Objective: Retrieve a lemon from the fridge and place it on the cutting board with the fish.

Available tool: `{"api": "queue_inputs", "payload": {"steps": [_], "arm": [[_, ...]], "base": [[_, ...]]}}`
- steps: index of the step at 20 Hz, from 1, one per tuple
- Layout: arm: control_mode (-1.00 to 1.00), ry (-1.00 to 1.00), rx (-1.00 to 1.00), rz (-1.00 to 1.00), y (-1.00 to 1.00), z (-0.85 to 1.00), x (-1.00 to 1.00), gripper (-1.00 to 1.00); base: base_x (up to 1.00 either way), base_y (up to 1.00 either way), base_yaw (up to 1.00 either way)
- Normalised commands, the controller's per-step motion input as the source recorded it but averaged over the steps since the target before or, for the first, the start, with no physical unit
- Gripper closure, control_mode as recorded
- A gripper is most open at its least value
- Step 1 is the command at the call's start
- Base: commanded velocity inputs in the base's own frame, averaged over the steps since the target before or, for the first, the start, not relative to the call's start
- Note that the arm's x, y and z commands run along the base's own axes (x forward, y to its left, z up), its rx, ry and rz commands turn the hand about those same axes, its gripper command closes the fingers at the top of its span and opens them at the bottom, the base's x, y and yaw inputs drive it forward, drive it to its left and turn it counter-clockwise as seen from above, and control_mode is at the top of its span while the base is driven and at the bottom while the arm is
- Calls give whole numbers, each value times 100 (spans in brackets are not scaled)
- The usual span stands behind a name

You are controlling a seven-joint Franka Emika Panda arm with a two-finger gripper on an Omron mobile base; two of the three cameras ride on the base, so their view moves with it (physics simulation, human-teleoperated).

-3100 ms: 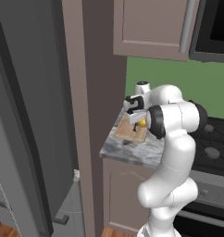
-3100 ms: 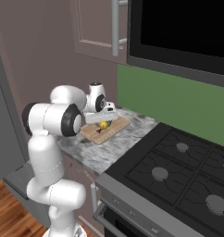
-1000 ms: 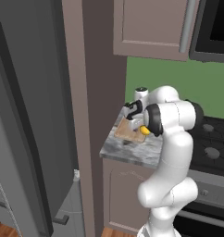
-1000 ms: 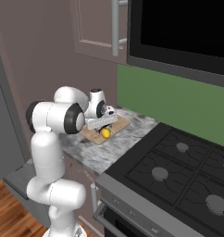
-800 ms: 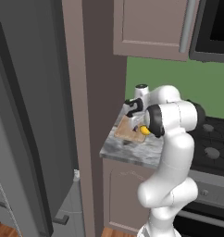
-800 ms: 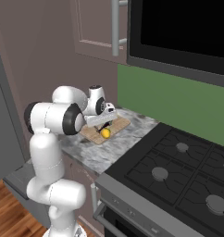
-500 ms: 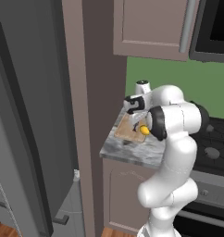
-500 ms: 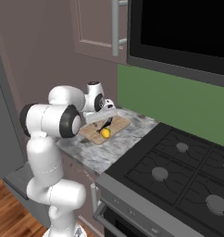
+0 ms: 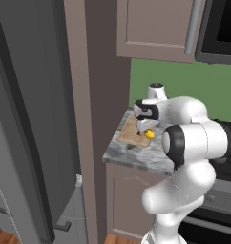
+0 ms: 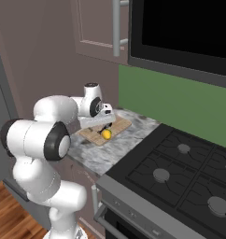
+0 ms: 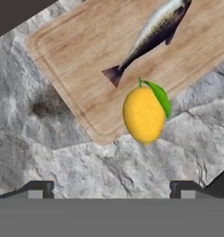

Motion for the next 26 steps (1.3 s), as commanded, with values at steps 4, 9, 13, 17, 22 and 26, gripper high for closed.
{"api": "queue_inputs", "payload": {"steps": [4,9,13,17,22,26], "arm": [[-100,0,5,-15,2,61,-80,-100],[-100,10,5,-22,14,71,-51,-100],[-100,10,0,-27,17,60,-25,-100],[-100,2,0,-31,13,18,-39,-100],[-100,0,0,-34,0,0,-89,-100],[-100,-1,0,-30,0,0,-98,-100]], "base": [[0,0,0],[0,0,0],[0,0,0],[0,0,0],[0,0,0],[0,0,0]]}}
